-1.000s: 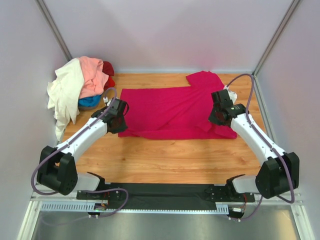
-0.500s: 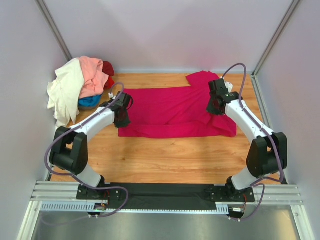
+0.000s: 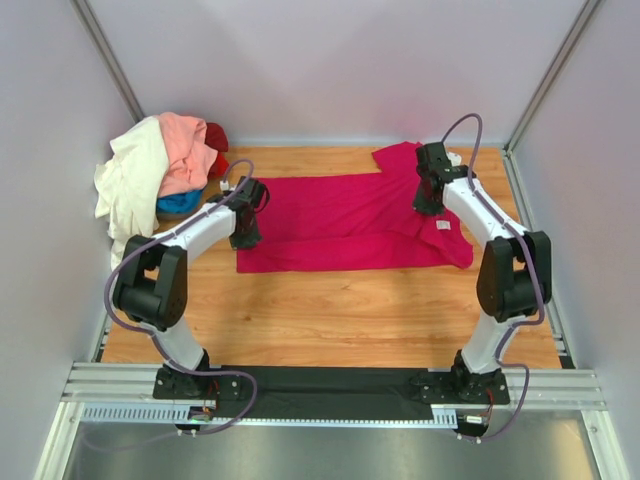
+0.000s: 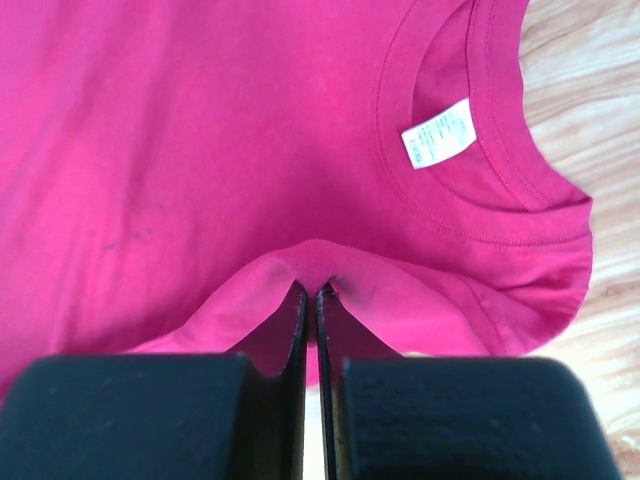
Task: Fold and stack the t-shirts
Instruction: Fold the tshirt
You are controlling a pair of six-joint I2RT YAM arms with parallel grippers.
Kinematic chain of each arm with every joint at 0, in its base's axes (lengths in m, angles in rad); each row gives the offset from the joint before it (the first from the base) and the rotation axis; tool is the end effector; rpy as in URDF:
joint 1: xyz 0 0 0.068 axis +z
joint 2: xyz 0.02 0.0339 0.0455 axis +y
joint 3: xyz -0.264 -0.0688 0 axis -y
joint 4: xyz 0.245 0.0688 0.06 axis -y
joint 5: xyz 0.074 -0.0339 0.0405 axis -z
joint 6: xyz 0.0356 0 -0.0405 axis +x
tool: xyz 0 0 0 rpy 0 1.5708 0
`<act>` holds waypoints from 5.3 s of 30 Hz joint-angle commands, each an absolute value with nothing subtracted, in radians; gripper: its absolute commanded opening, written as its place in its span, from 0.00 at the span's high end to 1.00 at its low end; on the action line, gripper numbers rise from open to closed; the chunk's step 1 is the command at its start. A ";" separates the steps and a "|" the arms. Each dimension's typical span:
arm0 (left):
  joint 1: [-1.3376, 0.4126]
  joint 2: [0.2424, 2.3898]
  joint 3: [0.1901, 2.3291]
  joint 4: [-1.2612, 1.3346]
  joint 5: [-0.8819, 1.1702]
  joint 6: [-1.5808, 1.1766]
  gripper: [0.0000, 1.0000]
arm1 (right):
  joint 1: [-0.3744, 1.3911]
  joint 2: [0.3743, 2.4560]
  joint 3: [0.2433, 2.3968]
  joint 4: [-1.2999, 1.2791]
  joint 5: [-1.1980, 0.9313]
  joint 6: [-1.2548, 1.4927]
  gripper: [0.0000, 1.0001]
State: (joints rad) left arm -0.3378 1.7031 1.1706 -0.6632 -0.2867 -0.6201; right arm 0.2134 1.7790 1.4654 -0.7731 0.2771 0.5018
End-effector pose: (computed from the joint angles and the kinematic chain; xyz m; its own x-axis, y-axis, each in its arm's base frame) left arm 0.3203 -0.1019 0.2019 -0.8424 -0.2949 -0.4511 -0.3310 0.9436 0.0012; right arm 0.3700 0.0702 0.2575 -0.7965 0.3008 -0.5245 0.3466 0.9379 0.0116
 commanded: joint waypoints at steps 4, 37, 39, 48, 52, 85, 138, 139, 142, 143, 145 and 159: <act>-0.305 1.764 1.252 -0.710 -0.324 -0.607 0.84 | 0.180 1.909 1.604 -0.804 0.279 0.453 1.00; -0.388 1.657 0.976 -0.477 -0.281 -0.641 0.25 | 0.064 1.873 1.212 -0.594 0.064 0.500 0.33; -0.373 1.669 0.971 -0.492 -0.273 -0.658 0.26 | 0.051 1.875 1.195 -0.594 0.064 0.508 0.32; -0.368 1.667 0.926 -0.503 -0.284 -0.672 1.00 | 0.043 1.813 1.069 -0.568 0.041 0.531 0.32; -0.368 1.577 0.872 -0.541 -0.302 -0.681 1.00 | 0.043 1.750 0.988 -0.552 0.044 0.560 0.34; -0.451 1.302 0.804 -0.500 -0.324 -0.641 0.38 | 0.190 1.650 1.037 -0.554 0.095 0.561 0.46; -0.462 0.968 1.008 -1.017 -0.347 -0.469 0.18 | 0.031 2.542 2.519 -0.709 0.051 0.437 0.22; -0.462 0.950 1.005 -1.002 -0.341 -0.468 0.18 | 0.029 2.545 2.499 -0.615 0.043 0.434 0.20; -0.457 0.865 0.982 -0.944 -0.337 -0.449 0.18 | 0.026 2.580 2.511 -0.519 0.080 0.420 0.11; -0.448 0.850 0.979 -0.940 -0.337 -0.448 0.18 | 0.026 2.603 2.552 -0.506 0.090 0.414 0.10; -0.431 0.828 0.973 -0.934 -0.337 -0.448 0.17 | 0.018 2.677 2.655 -0.515 0.095 0.416 0.09; -0.367 0.873 0.974 -0.919 -0.253 -0.428 0.18 | 0.020 2.799 2.681 -0.557 0.035 0.480 0.20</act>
State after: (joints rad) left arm -0.3798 0.8890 0.9714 -0.9421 -0.2726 -0.4572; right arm 0.0143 2.7899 2.6396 -0.5468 0.0692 0.4484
